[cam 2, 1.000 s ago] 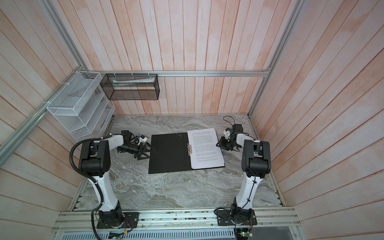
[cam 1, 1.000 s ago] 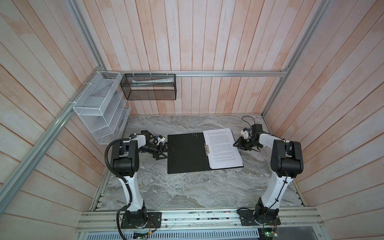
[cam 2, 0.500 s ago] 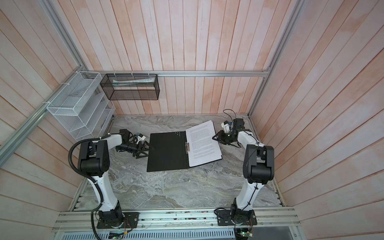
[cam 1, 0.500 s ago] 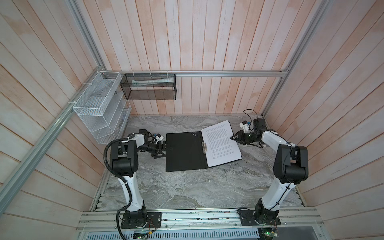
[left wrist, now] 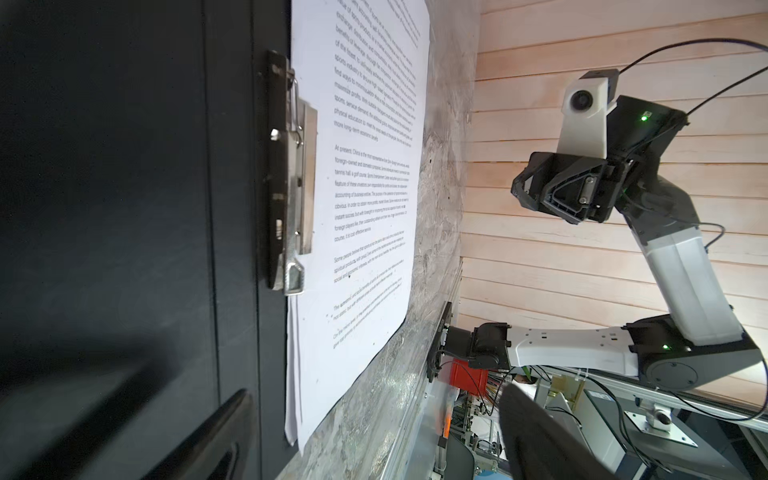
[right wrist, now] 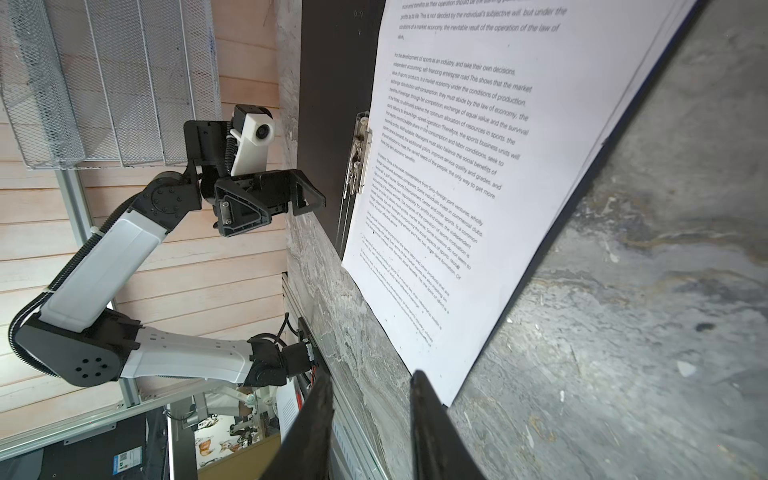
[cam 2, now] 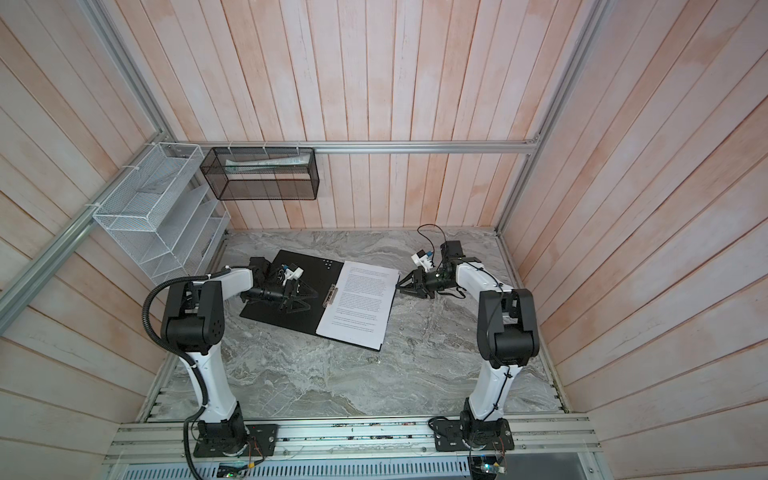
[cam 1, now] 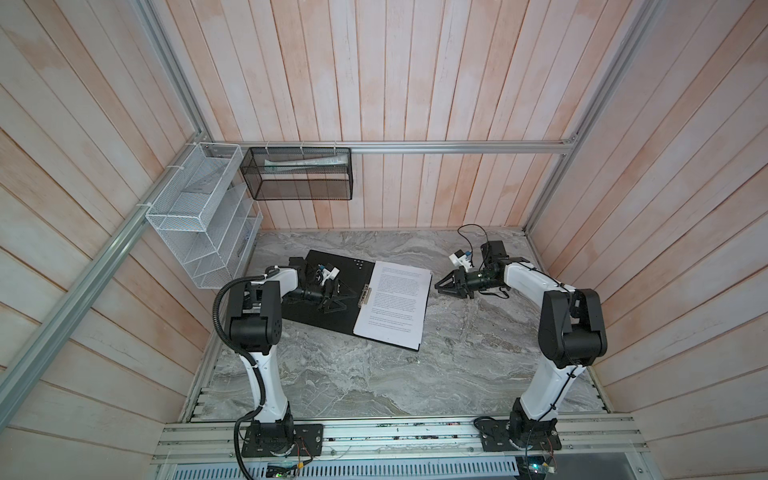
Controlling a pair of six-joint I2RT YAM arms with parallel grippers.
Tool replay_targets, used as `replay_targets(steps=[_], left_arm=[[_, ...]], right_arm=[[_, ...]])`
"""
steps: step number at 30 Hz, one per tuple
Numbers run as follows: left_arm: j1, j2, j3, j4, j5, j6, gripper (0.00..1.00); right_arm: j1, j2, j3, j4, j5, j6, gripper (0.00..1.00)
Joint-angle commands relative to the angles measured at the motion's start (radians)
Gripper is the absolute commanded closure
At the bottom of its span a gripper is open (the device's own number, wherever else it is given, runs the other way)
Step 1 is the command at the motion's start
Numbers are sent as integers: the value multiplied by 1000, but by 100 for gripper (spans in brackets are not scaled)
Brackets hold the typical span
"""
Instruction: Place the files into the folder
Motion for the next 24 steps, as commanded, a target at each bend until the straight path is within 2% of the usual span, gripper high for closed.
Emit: replay_targets(steps=[1,4,5,8,13,18,24], left_arm=[[3,-23,5,17,25,22,7],[10,-49,15,-15,6,43,7],[14,-66,24,-25,-43,43,7],[21,-159,28,-4,-256,41,6],[31,-232,59,13,-589,45,3],[49,-194,93,0,-684,53,2],[54,-163,91,72,-831,80,2]], right_arm=[[-6,-4,-7,17,-20,26,69],[-9,8,-15,9,53,40,69],[-9,7,-31,14,76,47,68],[-6,-10,-96,51,147,68,67],[0,-22,-201,150,166,103,65],[15,-32,-260,235,184,146,66],[29,-29,-290,271,230,157,66]])
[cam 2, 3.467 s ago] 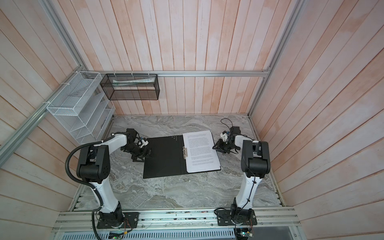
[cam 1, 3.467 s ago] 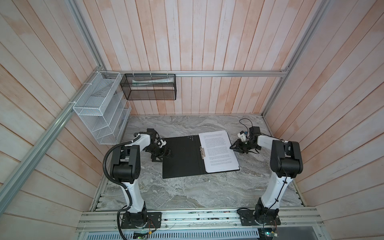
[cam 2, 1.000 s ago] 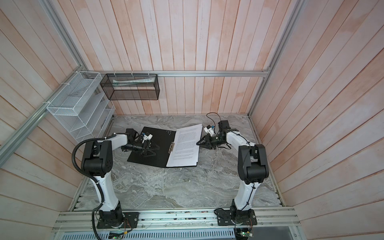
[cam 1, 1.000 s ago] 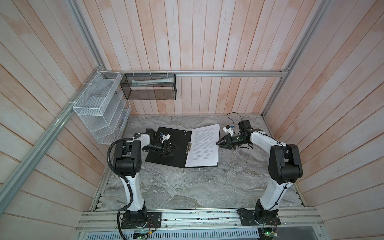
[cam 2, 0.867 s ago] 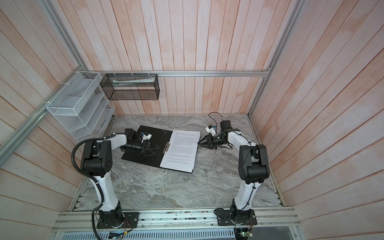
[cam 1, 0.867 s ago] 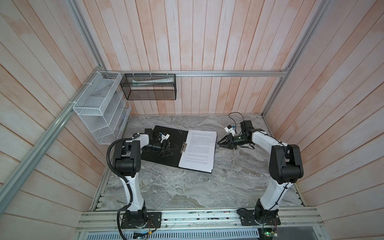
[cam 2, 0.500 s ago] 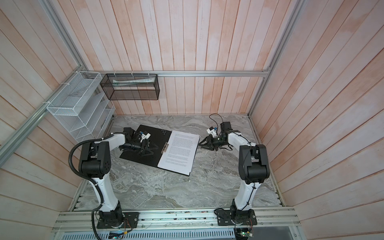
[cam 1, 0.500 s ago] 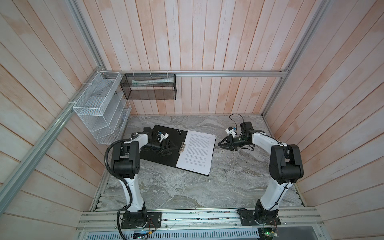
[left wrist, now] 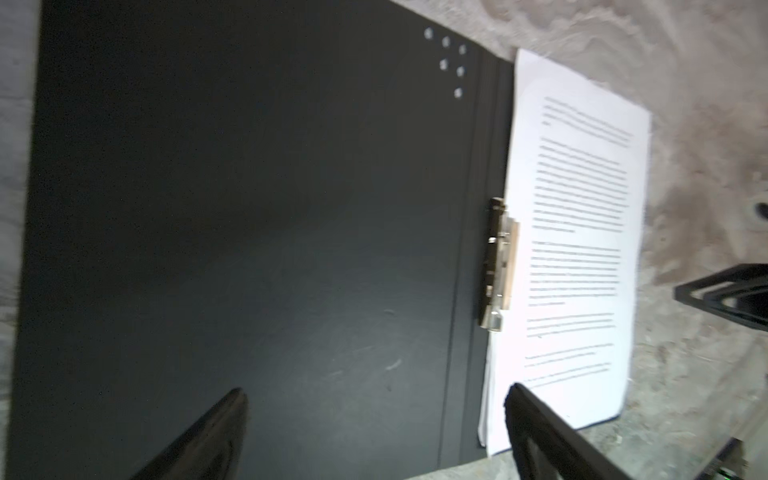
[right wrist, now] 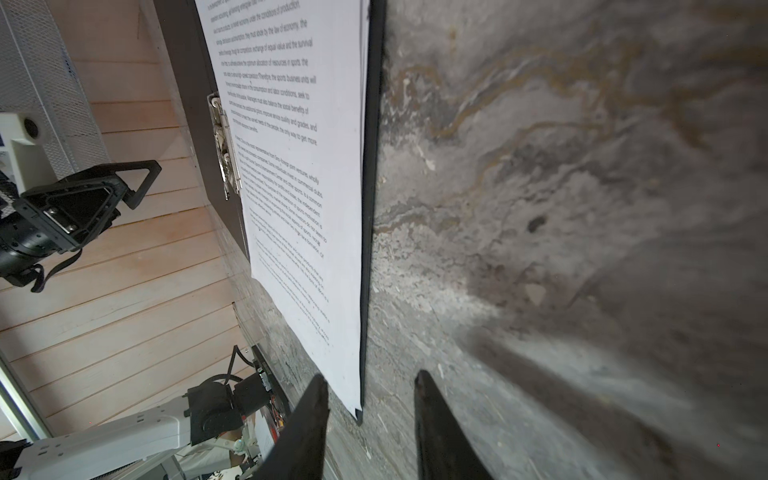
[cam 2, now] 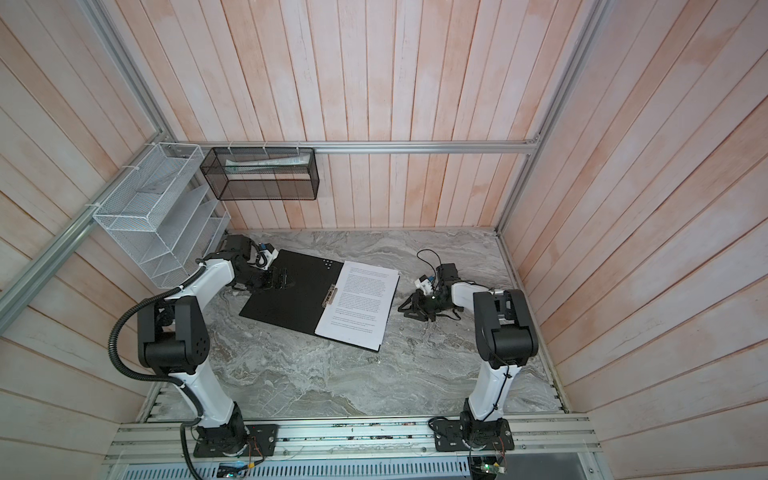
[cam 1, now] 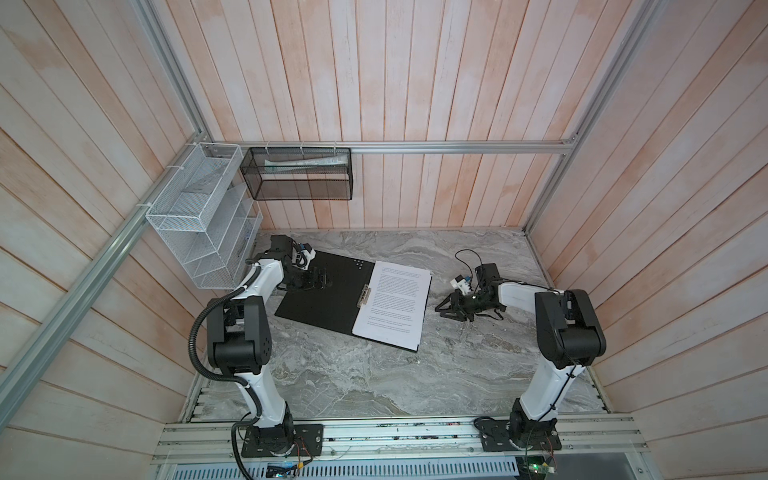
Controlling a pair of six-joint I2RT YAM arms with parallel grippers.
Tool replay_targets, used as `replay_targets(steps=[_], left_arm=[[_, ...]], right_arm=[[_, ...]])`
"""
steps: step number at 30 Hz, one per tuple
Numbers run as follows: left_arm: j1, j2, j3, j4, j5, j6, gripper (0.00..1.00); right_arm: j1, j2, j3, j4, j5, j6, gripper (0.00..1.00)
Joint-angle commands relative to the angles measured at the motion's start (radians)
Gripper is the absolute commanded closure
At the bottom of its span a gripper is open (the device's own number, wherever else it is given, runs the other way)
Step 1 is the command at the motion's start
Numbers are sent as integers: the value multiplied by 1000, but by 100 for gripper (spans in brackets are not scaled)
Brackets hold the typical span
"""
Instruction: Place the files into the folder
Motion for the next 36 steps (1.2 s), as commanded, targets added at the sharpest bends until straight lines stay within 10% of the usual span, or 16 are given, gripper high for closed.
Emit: replay_targets(steps=[1,21,36], left_arm=[[4,34,9,55,-133,37,2],[87,246,204,60,-218,53,1],[99,358,295,-72,-54,72,1]], right_arm=[[6,-26,-19,45,40,19,65],[24,21,-44,121,36,46,65],[26,67,-3,93,39,23,64]])
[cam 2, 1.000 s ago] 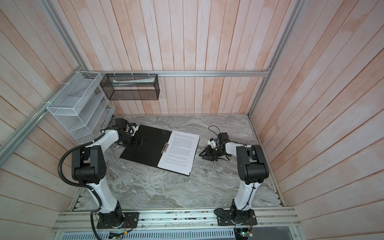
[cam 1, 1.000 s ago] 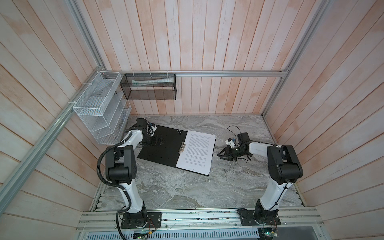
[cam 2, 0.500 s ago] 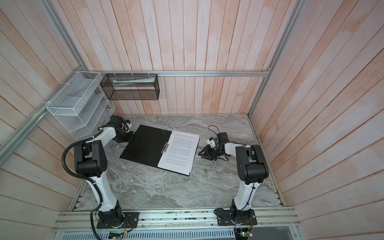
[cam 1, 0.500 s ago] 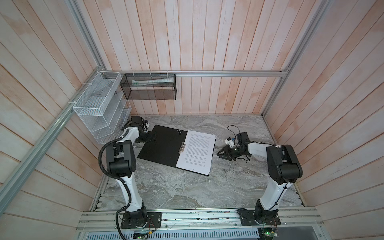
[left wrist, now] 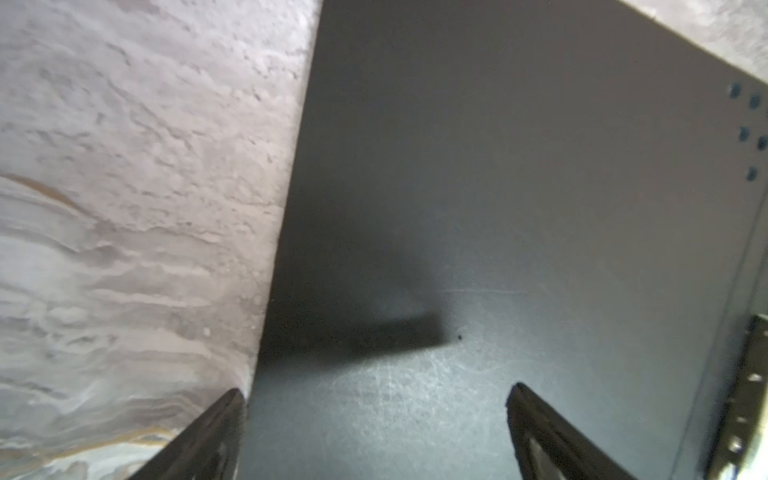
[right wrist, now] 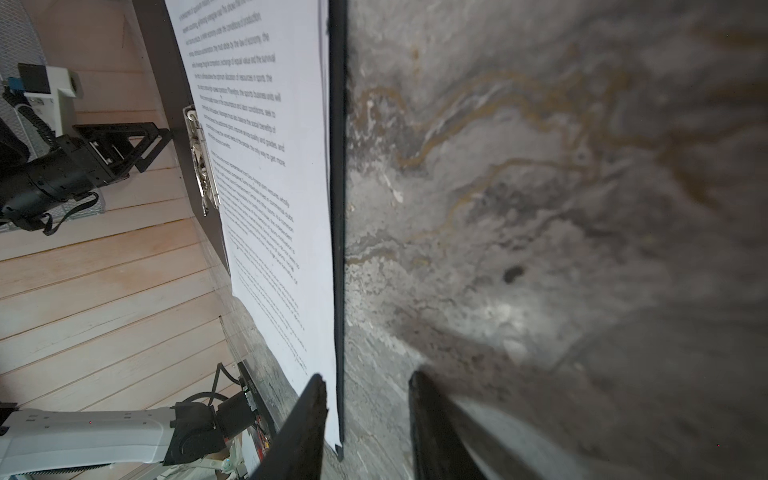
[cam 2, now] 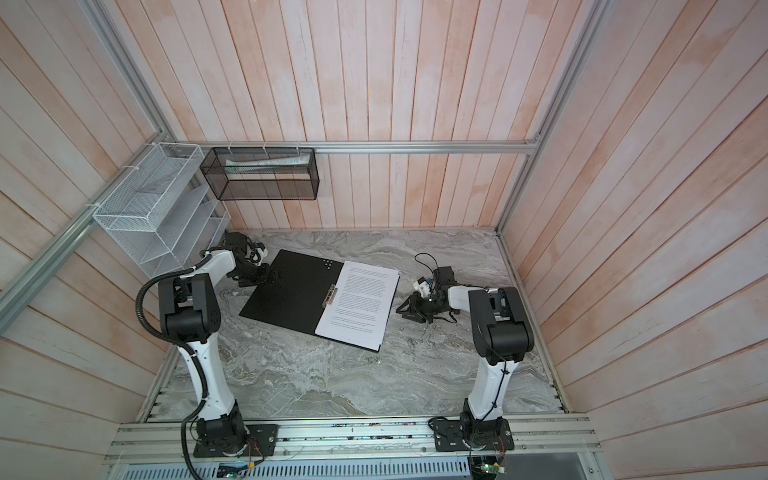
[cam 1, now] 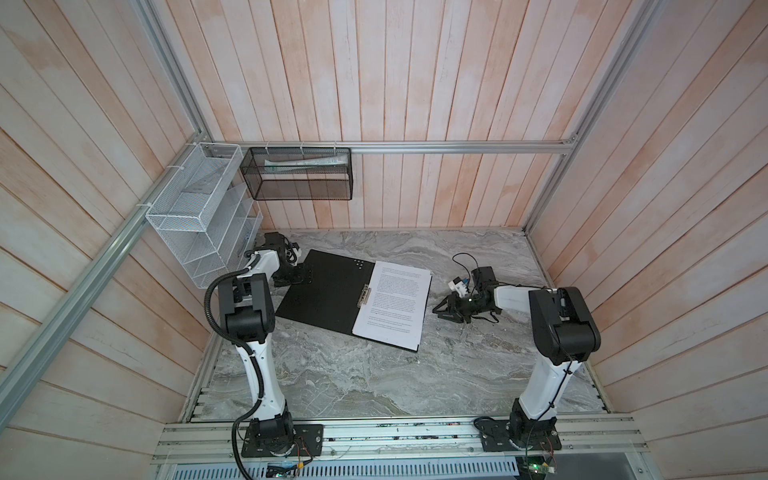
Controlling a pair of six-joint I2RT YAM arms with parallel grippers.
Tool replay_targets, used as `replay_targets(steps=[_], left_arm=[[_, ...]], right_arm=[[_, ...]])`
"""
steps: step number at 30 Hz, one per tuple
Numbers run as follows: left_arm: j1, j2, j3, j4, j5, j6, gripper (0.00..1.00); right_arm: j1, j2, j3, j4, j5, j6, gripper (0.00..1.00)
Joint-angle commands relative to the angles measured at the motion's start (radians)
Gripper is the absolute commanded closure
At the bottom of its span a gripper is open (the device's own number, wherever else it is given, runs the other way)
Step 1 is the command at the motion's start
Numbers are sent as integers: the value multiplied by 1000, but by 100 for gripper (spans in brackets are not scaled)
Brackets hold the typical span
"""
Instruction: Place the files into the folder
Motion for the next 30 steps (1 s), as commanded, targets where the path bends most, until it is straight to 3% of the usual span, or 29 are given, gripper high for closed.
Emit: replay_targets(steps=[1,7,14,18,26,30], left_arm=[[6,43,25,-73,95,21,1],[3,66,13,-122,197,46,1],[-3,39,-84,-135,277,79,2],[-4,18,-136,-154,345,89,2],[-14,9,-162,-206,484,112,2],[-26,22,-161,-219,513,122,3]], right_arm=[[7,26,25,-6,14,-10,64],[14,49,37,8,37,10,63],[21,62,72,-53,172,-5,61],[30,75,68,-32,162,5,61],[35,91,-23,242,-85,150,61],[48,106,-28,290,-165,177,61]])
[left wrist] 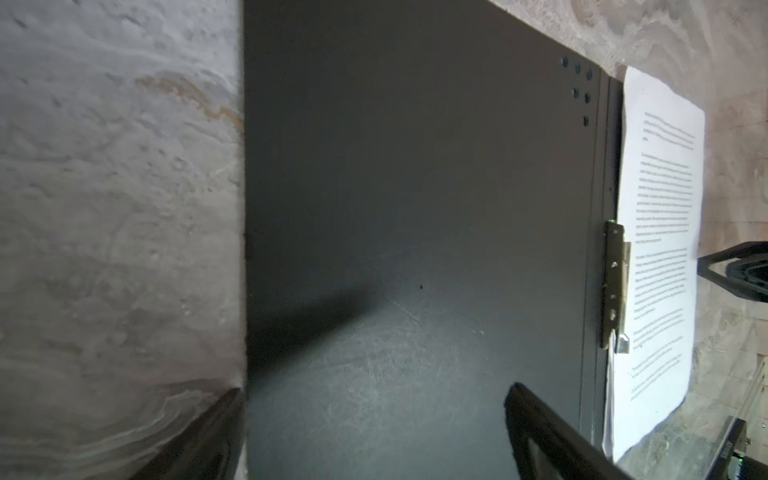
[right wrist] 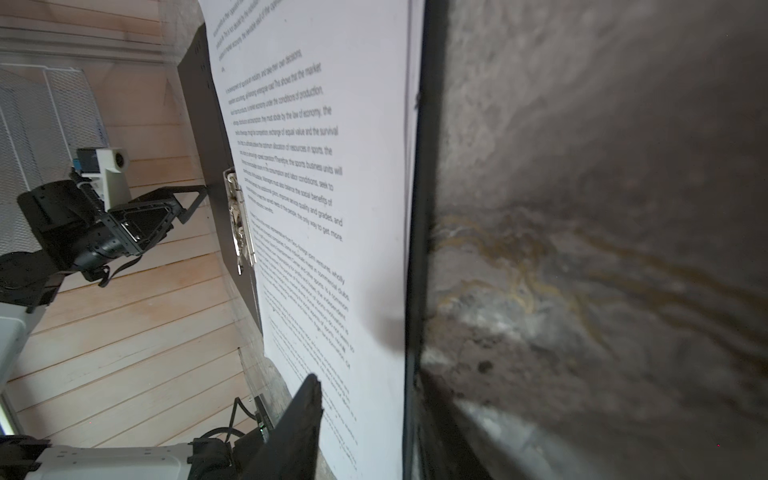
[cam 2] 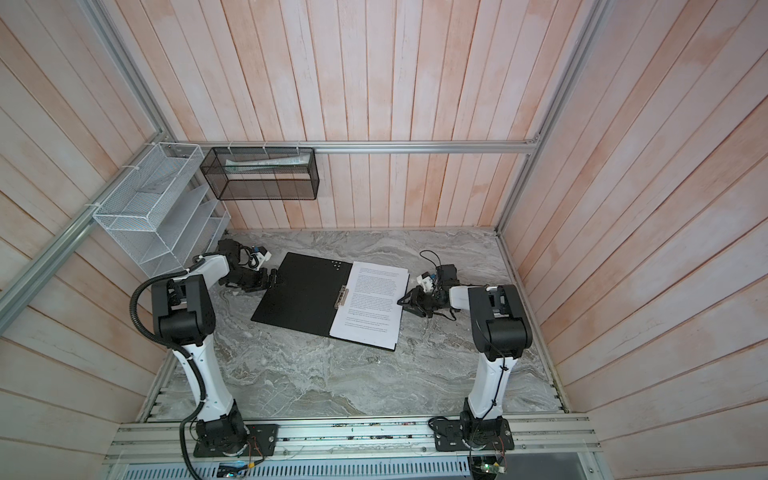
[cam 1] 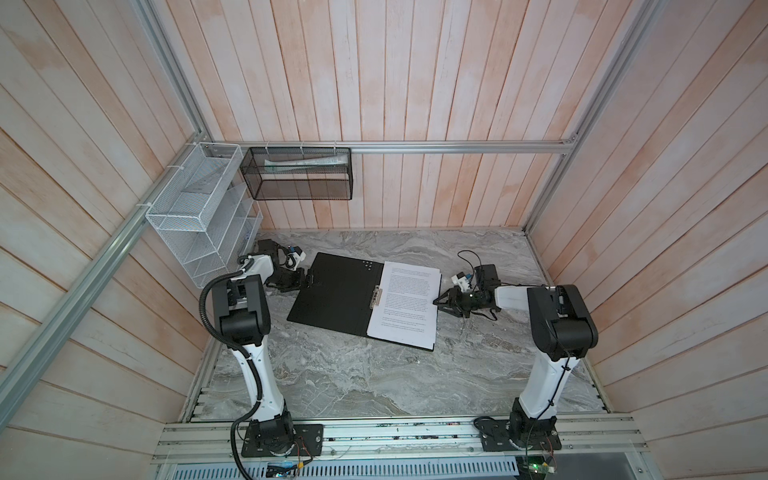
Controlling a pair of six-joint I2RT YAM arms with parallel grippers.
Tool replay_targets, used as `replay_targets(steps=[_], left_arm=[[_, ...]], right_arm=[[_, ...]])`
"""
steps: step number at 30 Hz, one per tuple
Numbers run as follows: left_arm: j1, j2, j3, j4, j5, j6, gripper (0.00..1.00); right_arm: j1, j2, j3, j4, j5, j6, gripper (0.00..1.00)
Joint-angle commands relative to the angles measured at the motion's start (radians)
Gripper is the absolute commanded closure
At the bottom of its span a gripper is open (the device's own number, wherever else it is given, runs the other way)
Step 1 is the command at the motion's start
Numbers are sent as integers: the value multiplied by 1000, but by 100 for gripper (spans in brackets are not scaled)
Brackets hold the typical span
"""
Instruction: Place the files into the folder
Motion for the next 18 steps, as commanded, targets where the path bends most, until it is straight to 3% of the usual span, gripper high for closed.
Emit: replay_targets(steps=[1,12,18], left_arm=[[-69,61,-63,-205,210,-2,3],[-84,56,-86,-217,239,20,3],[-84,55,-84,-223,241,26,4]], right_arm=[[72,68,-26,101,-149,45,61],[71,51,-61,176,-232,92,62],[75,22,-5,13,-184,-27,62]])
